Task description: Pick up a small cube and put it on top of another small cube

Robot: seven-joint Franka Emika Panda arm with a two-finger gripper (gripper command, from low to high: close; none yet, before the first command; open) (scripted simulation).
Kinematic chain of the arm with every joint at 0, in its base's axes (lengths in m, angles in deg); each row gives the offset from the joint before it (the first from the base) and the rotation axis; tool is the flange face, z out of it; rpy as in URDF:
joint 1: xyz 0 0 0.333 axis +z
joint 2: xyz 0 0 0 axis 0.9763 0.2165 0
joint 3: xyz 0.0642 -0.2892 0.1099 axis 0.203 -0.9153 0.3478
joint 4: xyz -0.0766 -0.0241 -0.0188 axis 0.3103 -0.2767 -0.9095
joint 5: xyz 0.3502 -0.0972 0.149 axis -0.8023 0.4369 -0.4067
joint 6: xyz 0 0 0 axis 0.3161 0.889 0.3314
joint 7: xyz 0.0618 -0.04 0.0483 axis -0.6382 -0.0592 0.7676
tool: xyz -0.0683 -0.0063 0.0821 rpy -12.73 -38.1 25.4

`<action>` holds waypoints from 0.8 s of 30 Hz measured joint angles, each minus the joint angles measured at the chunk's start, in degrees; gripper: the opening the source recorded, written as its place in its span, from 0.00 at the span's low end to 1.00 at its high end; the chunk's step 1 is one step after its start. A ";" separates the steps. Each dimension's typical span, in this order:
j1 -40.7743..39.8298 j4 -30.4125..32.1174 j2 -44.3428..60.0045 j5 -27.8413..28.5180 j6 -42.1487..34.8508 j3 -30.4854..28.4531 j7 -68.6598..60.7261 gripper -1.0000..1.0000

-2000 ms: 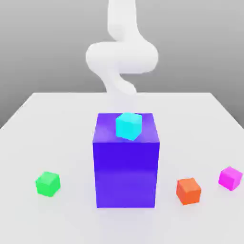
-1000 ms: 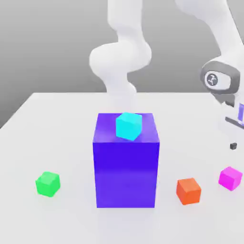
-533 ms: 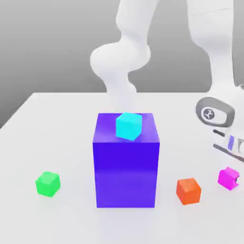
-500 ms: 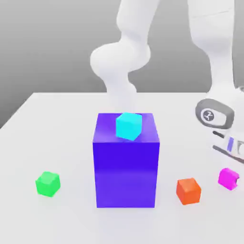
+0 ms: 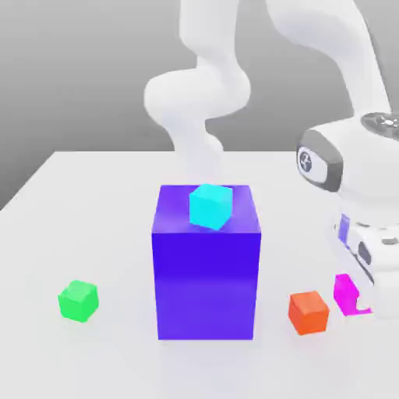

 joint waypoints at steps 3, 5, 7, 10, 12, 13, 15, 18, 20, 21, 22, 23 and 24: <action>-3.53 -0.86 -0.61 -4.86 -0.94 -2.27 1.13 0.00; -5.84 -1.44 -1.11 -8.19 -1.48 -3.77 1.78 0.00; -8.21 -1.97 -1.75 -11.39 -2.04 -5.36 1.93 0.00; -12.66 -2.38 -3.22 -14.83 -3.26 -8.43 -0.65 0.00; -16.21 -2.59 -4.27 -16.87 -4.16 -10.58 -2.84 0.00; -18.57 -2.61 -4.86 -17.55 -4.68 -11.54 -4.39 0.00; -23.16 -2.57 -6.04 -18.62 -5.89 -13.70 -8.13 0.00; -29.62 -2.35 -7.62 -19.59 -7.77 -16.55 -14.45 0.00; -31.79 -1.66 -8.12 -17.55 -8.72 -17.34 -19.66 0.00; -32.47 -1.23 -8.29 -16.19 -9.10 -17.70 -22.45 0.00; -33.18 -0.78 -8.46 -14.76 -9.44 -18.11 -25.31 0.00; -33.94 -0.32 -8.61 -13.33 -9.73 -18.54 -28.22 0.00; -34.72 0.15 -8.77 -11.90 -9.97 -18.97 -31.18 0.00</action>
